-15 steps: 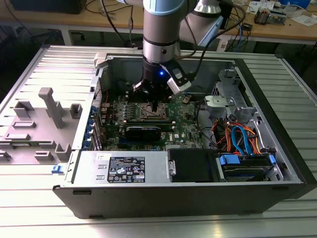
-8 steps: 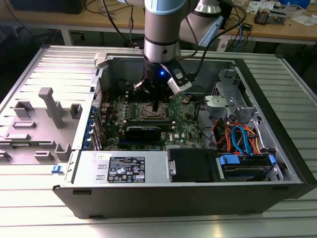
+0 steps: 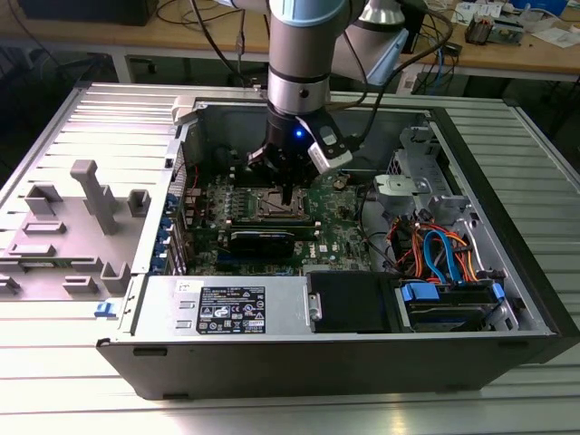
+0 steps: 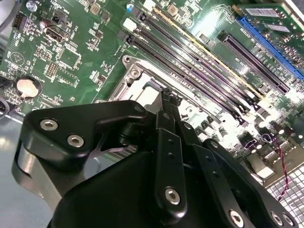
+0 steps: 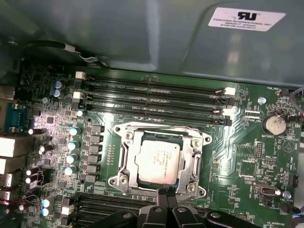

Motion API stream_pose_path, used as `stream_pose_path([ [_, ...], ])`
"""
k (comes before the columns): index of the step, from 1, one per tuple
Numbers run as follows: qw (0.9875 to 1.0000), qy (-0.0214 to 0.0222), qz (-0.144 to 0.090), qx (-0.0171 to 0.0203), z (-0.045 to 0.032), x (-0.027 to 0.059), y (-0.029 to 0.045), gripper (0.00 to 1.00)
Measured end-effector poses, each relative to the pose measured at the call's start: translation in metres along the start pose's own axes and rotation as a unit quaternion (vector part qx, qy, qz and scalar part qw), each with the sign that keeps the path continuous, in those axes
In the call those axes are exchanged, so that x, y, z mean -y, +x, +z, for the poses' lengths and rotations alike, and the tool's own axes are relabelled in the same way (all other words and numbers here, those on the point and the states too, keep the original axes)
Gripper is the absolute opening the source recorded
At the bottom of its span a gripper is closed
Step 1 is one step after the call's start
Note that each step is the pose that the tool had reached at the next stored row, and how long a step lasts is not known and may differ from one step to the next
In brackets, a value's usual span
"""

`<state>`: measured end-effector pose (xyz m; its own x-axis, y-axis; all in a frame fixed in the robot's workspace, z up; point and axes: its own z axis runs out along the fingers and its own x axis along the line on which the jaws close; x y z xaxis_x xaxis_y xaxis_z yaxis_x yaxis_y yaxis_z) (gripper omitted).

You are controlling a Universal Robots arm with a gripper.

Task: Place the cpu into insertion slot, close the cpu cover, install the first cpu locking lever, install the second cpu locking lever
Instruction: 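Install the second cpu locking lever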

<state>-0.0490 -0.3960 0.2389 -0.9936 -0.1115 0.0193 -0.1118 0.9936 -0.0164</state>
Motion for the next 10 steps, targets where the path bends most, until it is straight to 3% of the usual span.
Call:
stream_pose_path([
  [10,1.0000,-0.0001,0.007,-0.0007,0.0002,0.0111,-0.0004,0.12],
])
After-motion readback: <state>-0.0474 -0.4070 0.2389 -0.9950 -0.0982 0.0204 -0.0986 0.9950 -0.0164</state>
